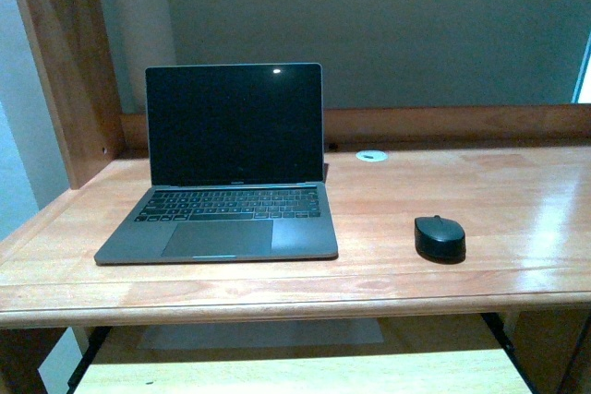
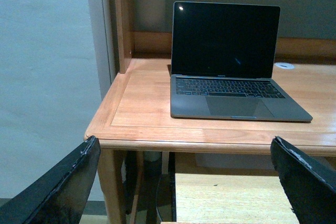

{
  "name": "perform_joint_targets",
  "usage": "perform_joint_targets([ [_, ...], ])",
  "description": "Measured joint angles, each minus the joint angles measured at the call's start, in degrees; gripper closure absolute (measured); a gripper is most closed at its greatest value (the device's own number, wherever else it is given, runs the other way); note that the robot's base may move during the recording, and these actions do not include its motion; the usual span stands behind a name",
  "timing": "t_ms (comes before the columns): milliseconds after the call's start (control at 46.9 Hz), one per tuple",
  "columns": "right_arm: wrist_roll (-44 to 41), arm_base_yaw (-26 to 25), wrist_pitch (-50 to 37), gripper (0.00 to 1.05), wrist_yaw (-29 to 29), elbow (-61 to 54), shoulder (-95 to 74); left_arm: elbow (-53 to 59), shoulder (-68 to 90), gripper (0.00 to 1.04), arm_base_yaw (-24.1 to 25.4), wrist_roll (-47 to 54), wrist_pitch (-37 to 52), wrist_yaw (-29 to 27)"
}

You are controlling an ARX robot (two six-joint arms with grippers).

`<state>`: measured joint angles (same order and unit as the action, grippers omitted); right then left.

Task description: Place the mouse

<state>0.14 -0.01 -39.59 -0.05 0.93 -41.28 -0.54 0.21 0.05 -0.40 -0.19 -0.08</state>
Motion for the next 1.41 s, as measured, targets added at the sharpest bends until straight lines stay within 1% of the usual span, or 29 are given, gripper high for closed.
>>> perform_joint_targets([
  [747, 0.0, 0.0, 21.8, 1.03, 0.0, 0.0, 23.5, 0.0, 0.0, 0.07, 0.0, 0.0, 0.0, 0.0],
  [1323, 0.0, 0.0, 29.9, 1.03, 0.0, 0.0, 31.6, 0.0, 0.0, 0.07, 0.0, 0.0, 0.0, 0.0],
  [1408, 0.0, 0.0, 38.2, 1.03, 0.0, 0.0, 37.0, 0.0, 0.0, 0.07, 0.0, 0.0, 0.0, 0.0],
])
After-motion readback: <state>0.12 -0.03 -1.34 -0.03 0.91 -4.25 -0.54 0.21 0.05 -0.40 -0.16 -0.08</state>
